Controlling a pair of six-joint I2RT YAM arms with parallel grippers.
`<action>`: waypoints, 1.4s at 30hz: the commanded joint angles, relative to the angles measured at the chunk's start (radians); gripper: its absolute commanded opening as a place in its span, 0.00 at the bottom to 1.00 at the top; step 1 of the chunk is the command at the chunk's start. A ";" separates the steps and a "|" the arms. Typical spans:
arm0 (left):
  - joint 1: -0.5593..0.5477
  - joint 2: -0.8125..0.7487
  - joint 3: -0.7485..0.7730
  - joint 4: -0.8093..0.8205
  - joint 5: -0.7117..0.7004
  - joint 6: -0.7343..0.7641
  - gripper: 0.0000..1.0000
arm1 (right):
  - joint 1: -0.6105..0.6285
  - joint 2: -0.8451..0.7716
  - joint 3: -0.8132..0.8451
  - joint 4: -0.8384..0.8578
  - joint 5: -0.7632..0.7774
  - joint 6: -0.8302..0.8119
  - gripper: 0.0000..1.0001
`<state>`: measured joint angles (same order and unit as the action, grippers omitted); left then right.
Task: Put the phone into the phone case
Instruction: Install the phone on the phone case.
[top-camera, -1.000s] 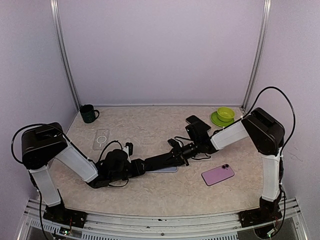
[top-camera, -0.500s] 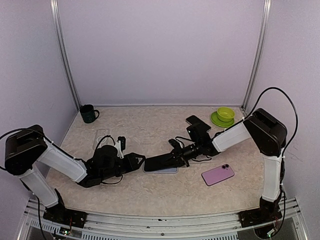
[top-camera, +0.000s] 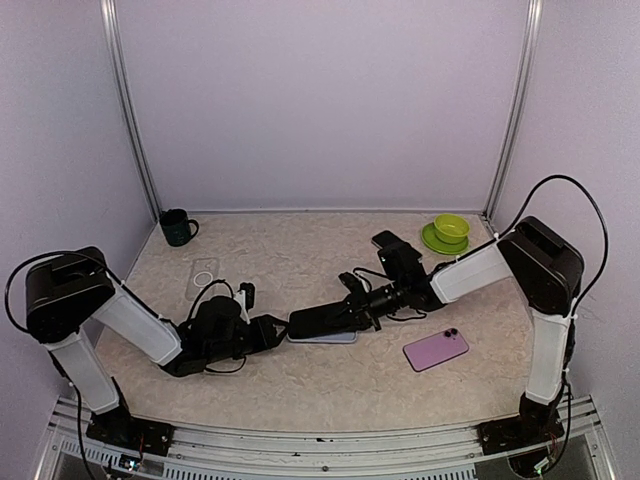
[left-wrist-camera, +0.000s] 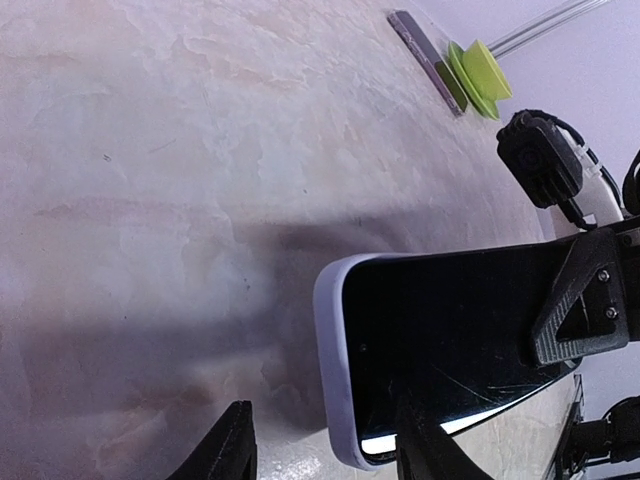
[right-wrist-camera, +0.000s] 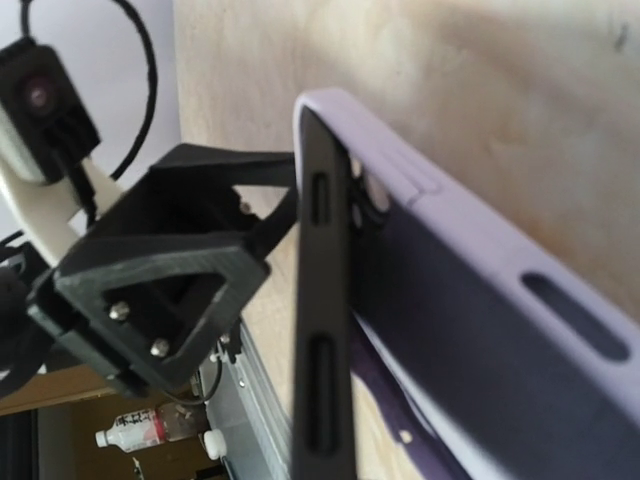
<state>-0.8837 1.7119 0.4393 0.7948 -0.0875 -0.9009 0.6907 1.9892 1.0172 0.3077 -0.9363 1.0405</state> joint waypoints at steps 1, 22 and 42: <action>0.013 0.035 0.008 0.090 0.071 0.010 0.47 | 0.006 -0.058 -0.016 0.072 -0.028 -0.017 0.00; 0.042 0.087 -0.010 0.289 0.232 -0.046 0.48 | 0.009 -0.136 -0.125 0.229 -0.040 -0.017 0.00; 0.028 0.113 0.034 0.407 0.411 -0.063 0.45 | 0.065 -0.143 -0.113 0.240 -0.067 -0.108 0.00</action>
<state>-0.8463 1.8259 0.4480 1.1389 0.2588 -0.9733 0.7319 1.8774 0.8871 0.4862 -0.9558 0.9730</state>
